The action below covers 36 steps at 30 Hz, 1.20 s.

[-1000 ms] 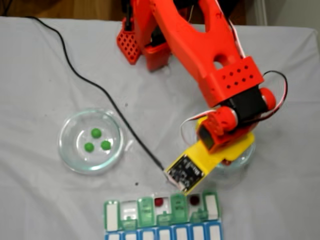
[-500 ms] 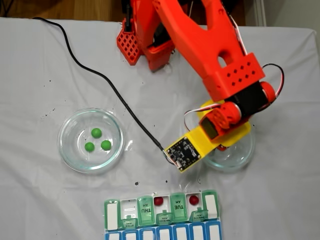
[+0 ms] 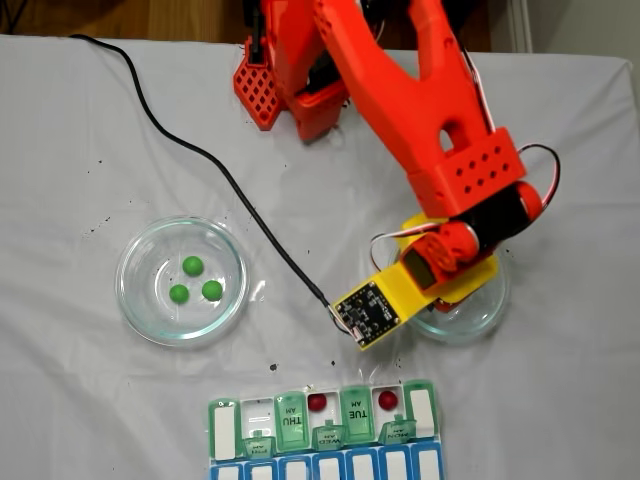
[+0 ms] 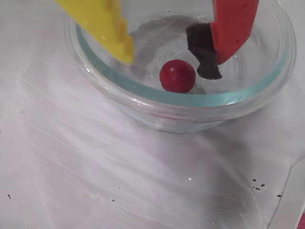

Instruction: Sort medicines into box.

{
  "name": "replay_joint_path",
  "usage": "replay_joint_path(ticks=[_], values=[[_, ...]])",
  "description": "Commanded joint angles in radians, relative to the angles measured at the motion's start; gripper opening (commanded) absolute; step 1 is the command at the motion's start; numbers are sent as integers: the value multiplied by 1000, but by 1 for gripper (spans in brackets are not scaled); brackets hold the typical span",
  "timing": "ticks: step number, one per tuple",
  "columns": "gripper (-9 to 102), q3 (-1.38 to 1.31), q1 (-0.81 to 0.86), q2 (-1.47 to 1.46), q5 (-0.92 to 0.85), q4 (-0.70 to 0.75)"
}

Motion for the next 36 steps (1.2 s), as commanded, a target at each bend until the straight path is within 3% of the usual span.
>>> replay_joint_path(ticks=[1, 13, 20, 30, 36], values=[[24, -5, 12, 12, -8, -18], [19, 5, 2, -37, -15, -41], [2, -8, 9, -35, -12, -43], [0, -14, -5, 95, 14, -2], [0, -133, -29, 281, 14, 94]])
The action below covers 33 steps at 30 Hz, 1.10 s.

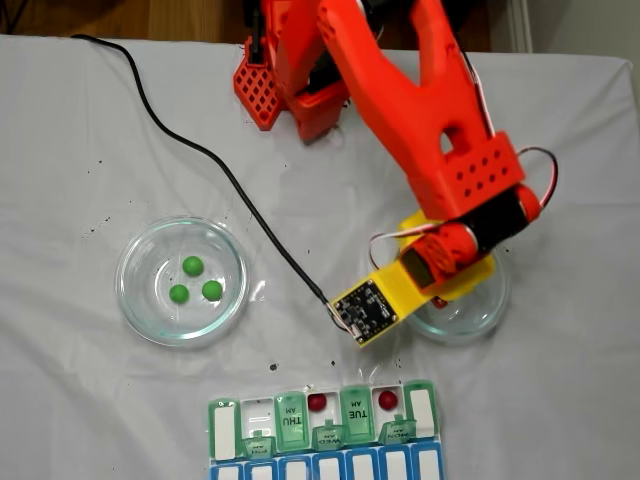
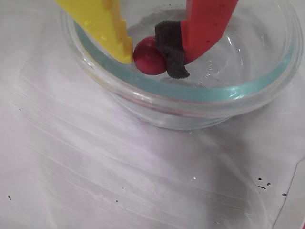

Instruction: Sort medicines into box.

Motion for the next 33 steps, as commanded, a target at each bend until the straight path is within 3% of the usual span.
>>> replay_joint_path(ticks=[1, 6, 12, 19, 33], values=[[0, -166, -28, 245, 17, 61], [0, -285, 58, 302, 38, 83], [0, -342, 262, 313, -209, 49], [0, -350, 477, 152, -302, 41], [0, -623, 594, -210, -362, -29]])
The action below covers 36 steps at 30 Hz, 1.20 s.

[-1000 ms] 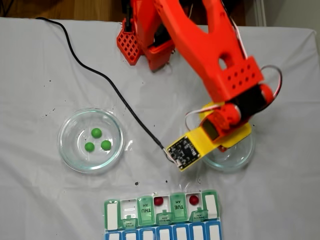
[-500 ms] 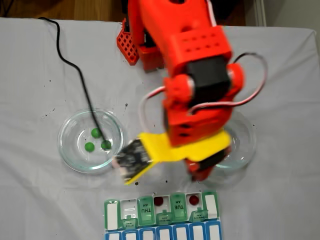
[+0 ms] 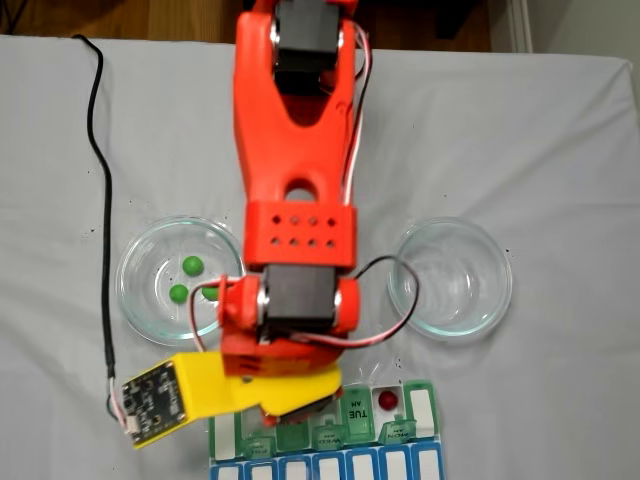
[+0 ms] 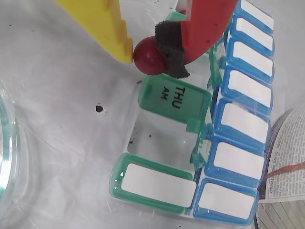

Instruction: Sort medicines into box.

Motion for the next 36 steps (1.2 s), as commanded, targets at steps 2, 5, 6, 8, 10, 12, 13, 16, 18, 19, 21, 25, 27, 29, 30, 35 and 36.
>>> replay_joint_path(ticks=[2, 5, 6, 8, 10, 12, 13, 16, 18, 19, 21, 25, 27, 29, 30, 35, 36], values=[[0, -170, 14, -12, -51, 0], [0, -187, 23, -35, -98, 25], [0, -198, 28, -49, -112, 37], [0, -222, 40, -78, -124, 40], [0, -261, 52, -115, -140, 48], [0, -299, 58, -147, -152, 58], [0, -310, 60, -158, -153, 57], [0, -333, 61, -178, -152, 46], [0, -337, 63, -179, -133, 18], [0, -351, 64, -186, -123, 15], [0, -373, 67, -198, -117, 14], [0, -385, 72, -209, -132, 15], [0, -390, 75, -209, -146, 23], [0, -391, 80, -209, -155, 37], [1, -391, 81, -207, -156, 38], [19, -380, 80, -195, -166, 57], [19, -374, 77, -189, -167, 63]])
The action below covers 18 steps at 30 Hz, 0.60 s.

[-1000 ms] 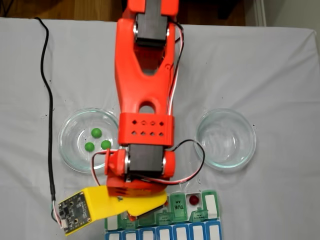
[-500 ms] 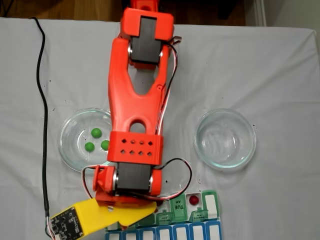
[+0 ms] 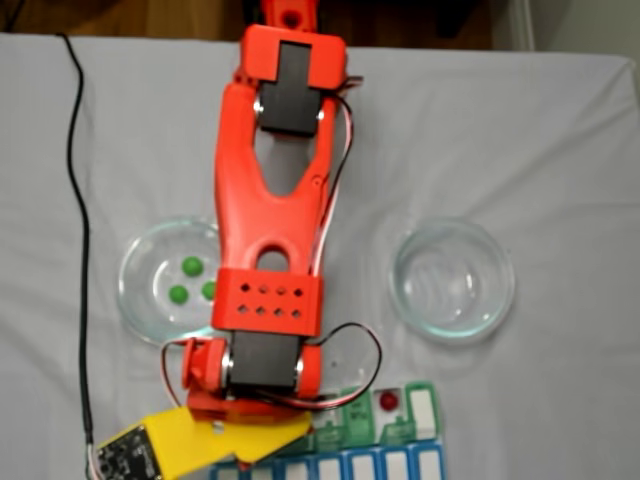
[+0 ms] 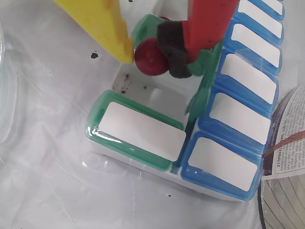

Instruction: Sort medicines into box.

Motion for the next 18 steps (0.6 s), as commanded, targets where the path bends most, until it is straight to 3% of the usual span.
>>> replay_joint_path(ticks=[1, 7, 9, 14, 18], values=[[19, -94, 8, 74, -9, 11], [10, -81, 18, 126, -25, 40], [0, -72, 29, 160, -49, 55], [0, -23, 60, 250, -173, 173], [0, 28, 94, 324, -175, 201]])
